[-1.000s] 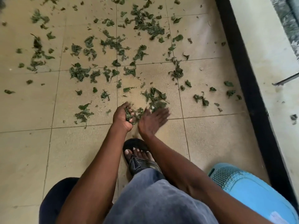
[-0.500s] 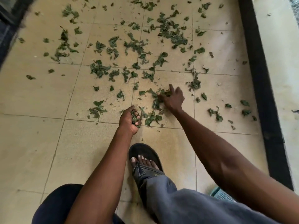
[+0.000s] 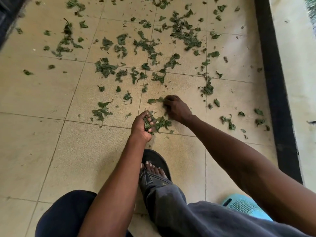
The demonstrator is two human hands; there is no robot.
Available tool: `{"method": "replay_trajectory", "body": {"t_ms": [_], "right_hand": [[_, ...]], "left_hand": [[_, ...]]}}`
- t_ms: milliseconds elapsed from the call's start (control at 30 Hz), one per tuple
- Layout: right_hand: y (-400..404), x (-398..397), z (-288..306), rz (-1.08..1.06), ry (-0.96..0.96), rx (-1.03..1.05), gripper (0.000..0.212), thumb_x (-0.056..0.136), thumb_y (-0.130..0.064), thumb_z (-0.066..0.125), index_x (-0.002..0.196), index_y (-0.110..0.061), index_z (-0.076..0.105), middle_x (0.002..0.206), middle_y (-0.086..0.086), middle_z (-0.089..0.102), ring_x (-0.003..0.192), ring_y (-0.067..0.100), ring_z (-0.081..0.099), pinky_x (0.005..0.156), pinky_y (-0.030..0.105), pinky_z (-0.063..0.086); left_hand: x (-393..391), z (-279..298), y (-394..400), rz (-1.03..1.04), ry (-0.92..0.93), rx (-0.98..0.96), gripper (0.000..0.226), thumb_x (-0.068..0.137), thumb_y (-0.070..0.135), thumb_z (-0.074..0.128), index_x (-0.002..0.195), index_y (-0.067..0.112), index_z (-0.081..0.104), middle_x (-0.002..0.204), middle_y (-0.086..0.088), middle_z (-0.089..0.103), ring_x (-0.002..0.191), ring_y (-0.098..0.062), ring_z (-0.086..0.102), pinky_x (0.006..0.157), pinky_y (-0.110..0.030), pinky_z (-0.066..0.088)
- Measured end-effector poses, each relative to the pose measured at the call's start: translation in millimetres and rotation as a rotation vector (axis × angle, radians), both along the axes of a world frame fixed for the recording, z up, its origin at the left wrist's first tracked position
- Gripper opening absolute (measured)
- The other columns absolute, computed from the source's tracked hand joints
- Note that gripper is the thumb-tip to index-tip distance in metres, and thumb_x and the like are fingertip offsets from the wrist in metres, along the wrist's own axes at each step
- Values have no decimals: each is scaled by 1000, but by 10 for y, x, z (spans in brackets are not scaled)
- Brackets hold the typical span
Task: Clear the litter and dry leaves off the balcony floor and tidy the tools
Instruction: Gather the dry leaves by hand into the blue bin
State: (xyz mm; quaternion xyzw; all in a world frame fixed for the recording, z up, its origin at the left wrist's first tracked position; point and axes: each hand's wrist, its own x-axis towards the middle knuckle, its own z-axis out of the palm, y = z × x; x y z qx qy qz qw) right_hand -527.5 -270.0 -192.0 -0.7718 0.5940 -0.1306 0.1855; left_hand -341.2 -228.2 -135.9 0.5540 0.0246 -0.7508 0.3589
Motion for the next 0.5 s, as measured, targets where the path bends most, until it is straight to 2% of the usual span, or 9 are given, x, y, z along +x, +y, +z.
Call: {"method": "replay_trajectory", "body": {"t_ms": [33,67,133,200,267,367,433,500], "right_hand": [[-8,-49,29,-46,-11,23,30,94,-36,50,109,-15,65,111,7,58,107,33,55,89,46,50],[-19,-103,62,-101,1,87,41,91,-48,52,118,-19,62,120,8,56,115,34,51,97,50,45],[-18,-205,123,-149,51,302,70,82,-61,61,143,-30,44,148,10,37,137,37,31,109,58,31],[35,-234,195,-75,97,452,90,77,-55,72,151,-38,24,160,9,13,144,41,12,113,64,23],[150,-143,251,24,158,485,99,74,-47,78,152,-40,18,162,9,-1,146,43,0,113,69,14],[346,45,208,94,193,449,91,78,-38,76,152,-40,23,162,10,0,146,42,-3,111,71,13],[469,146,147,110,194,335,66,88,-30,65,148,-33,37,160,14,12,146,41,9,112,67,24],[572,200,160,92,181,222,45,95,-17,53,139,-22,52,155,16,29,142,38,24,110,54,36]], "left_hand": [[9,-24,3,4,-10,7,24,93,25,59,71,18,51,55,5,44,41,-10,38,34,-17,16],[15,-49,4,6,-21,18,23,92,24,60,72,18,52,55,5,45,42,-10,38,33,-17,16],[16,-102,12,8,-31,38,19,90,24,63,75,19,54,57,4,47,44,-10,39,33,-17,17],[5,-129,23,6,-35,45,18,89,25,64,76,19,54,58,4,47,44,-10,40,33,-17,18],[-16,-136,36,-5,-28,44,19,90,25,62,74,19,53,57,5,47,44,-10,39,33,-17,17],[-42,-125,41,-6,-12,47,24,92,25,61,71,18,52,56,5,45,42,-10,39,33,-16,16],[-43,-112,31,0,-9,45,25,92,25,60,70,18,52,57,5,45,42,-10,38,34,-16,16],[-33,-112,18,10,-8,40,25,93,25,60,71,17,51,58,4,45,44,-10,37,35,-17,16]]}}
